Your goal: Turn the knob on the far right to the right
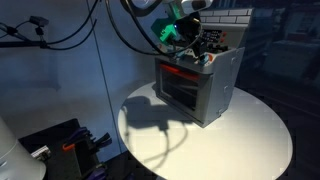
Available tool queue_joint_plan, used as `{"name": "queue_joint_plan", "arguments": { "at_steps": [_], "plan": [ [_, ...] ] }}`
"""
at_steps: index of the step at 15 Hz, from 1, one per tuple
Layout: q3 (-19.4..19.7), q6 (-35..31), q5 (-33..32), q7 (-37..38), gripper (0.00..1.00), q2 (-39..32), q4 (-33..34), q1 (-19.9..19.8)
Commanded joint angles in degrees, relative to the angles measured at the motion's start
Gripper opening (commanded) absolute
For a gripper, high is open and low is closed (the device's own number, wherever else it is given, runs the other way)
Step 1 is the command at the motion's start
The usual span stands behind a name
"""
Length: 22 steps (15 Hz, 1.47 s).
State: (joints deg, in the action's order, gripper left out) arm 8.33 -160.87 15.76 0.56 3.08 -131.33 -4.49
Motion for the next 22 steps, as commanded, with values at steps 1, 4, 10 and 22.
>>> {"name": "queue_joint_plan", "arguments": {
  "at_steps": [1,4,10,22],
  "plan": [
    [0.35,-0.72,2.07,-1.91,0.21,-0.58,0.9,0.11],
    [0.71,-0.69,2.14,-1.9,0.11,-0.71,0.98,0.1],
    [0.85,-0.83,2.03,-1.5,0.06,-0.77,0.96,0.04],
    [0.38,4.53,1.2,7.64,0.06,0.95,1.11,-1.37]
  ]
}}
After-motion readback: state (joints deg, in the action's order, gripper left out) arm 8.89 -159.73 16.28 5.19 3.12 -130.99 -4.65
